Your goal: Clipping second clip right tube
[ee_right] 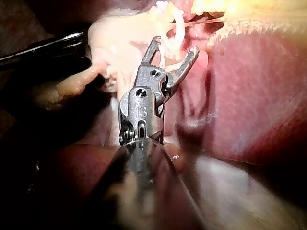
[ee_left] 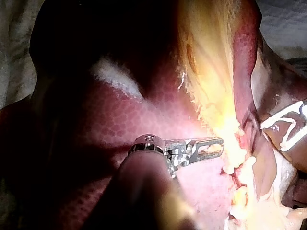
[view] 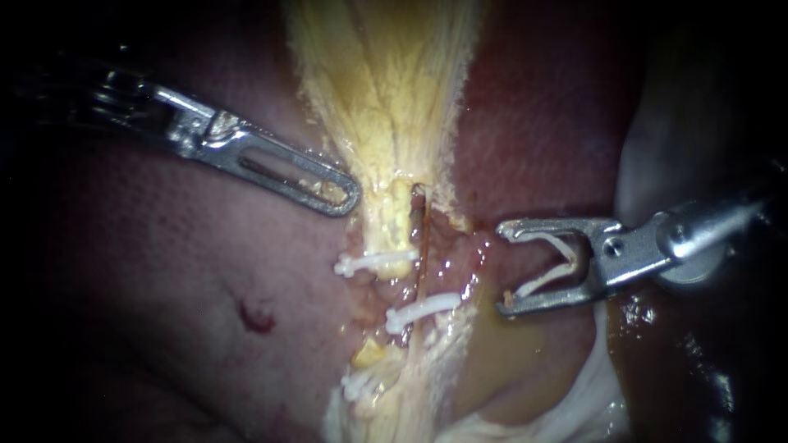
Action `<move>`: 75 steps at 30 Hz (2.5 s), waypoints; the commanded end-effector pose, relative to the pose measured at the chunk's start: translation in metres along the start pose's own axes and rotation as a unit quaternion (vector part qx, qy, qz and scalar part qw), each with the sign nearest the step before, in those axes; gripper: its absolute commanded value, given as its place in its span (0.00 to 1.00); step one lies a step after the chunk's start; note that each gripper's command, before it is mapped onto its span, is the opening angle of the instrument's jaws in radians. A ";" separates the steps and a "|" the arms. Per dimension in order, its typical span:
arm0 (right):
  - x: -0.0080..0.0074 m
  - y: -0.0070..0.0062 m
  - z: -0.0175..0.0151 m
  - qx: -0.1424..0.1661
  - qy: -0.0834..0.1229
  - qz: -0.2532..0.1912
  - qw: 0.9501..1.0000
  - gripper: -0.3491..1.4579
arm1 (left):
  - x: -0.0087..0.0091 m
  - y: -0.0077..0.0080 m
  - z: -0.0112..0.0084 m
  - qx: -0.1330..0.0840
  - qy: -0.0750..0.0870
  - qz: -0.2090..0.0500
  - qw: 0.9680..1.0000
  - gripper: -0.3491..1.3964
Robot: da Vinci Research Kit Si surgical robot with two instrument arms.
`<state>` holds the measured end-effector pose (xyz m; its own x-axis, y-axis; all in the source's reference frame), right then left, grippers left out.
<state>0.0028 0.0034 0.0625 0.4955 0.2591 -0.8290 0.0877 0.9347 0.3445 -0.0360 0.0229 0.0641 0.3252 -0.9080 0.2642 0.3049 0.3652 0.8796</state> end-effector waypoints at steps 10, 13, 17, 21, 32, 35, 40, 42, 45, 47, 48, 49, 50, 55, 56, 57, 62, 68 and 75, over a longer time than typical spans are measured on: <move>0.0000 0.0000 0.0000 -0.002 0.000 0.000 1.000 0.47 | -0.0019 -0.0007 -0.0045 -0.005 -0.007 -0.006 1.000 0.00; 0.0000 0.0000 0.0000 0.000 0.000 0.000 1.000 0.47 | -0.0027 -0.0010 -0.0069 -0.010 -0.013 -0.013 1.000 0.00; 0.0000 0.0000 0.0000 0.000 0.000 0.000 1.000 0.47 | -0.0028 -0.0010 -0.0087 -0.015 -0.018 -0.012 1.000 0.00; 0.0001 0.0000 0.0002 0.007 0.002 -0.003 1.000 0.47 | -0.0028 -0.0010 -0.0086 -0.016 -0.018 -0.012 1.000 0.00; -0.0005 0.0007 0.0039 0.039 0.030 0.124 0.991 0.47 | -0.0028 -0.0010 -0.0085 -0.017 -0.019 -0.012 1.000 0.00; -0.0013 0.0011 0.0053 0.050 0.043 0.159 0.985 0.47 | -0.0027 -0.0010 -0.0085 -0.017 -0.019 -0.012 1.000 0.00; -0.0030 0.0019 0.0075 0.053 0.052 0.200 0.977 0.46 | -0.0027 -0.0010 -0.0085 -0.017 -0.019 -0.012 1.000 0.00; -0.0036 0.0023 0.0082 0.058 0.055 0.219 0.972 0.46 | -0.0027 -0.0010 -0.0085 -0.017 -0.019 -0.012 1.000 0.00; -0.0043 0.0027 0.0090 0.065 0.067 0.240 0.966 0.46 | -0.0027 -0.0010 -0.0084 -0.017 -0.019 -0.012 1.000 0.00; -0.0044 0.0029 0.0094 0.067 0.068 0.244 0.965 0.46 | -0.0027 -0.0010 -0.0084 -0.017 -0.019 -0.012 1.000 0.00; -0.0045 0.0030 0.0096 0.069 0.068 0.245 0.965 0.46 | -0.0027 -0.0010 -0.0084 -0.017 -0.019 -0.012 1.000 0.00; -0.0045 0.0030 0.0098 0.071 0.069 0.247 0.964 0.46 | -0.0027 -0.0010 -0.0084 -0.017 -0.019 -0.012 1.000 0.00; -0.0044 0.0030 0.0099 0.071 0.069 0.250 0.963 0.46 | -0.0027 -0.0010 -0.0084 -0.017 -0.019 -0.012 1.000 0.00; -0.0043 0.0031 0.0105 0.071 0.071 0.252 0.962 0.46 | -0.0027 -0.0010 -0.0083 -0.017 -0.019 -0.012 1.000 0.00; -0.0042 0.0031 0.0106 0.071 0.071 0.252 0.962 0.46 | -0.0026 -0.0010 -0.0083 -0.017 -0.019 -0.012 1.000 0.00; -0.0042 0.0031 0.0107 0.071 0.071 0.252 0.962 0.46 | -0.0026 -0.0010 -0.0083 -0.017 -0.019 -0.012 1.000 0.00; -0.0043 0.0031 0.0112 0.072 0.071 0.254 0.962 0.46 | -0.0026 -0.0010 -0.0083 -0.018 -0.019 -0.012 1.000 0.00; -0.0043 0.0031 0.0122 0.074 0.072 0.253 0.962 0.46 | -0.0026 -0.0010 -0.0083 -0.018 -0.019 -0.012 1.000 0.00; -0.0042 0.0030 0.0135 0.080 0.074 0.258 0.960 0.46 | -0.0026 -0.0010 -0.0083 -0.018 -0.019 -0.012 1.000 0.00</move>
<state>0.0128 0.0019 0.0730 0.3826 0.7187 -0.5806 0.0022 0.6277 0.7784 -0.0298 0.0266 0.0592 0.2832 -0.9235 0.2587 0.3435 0.3495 0.8717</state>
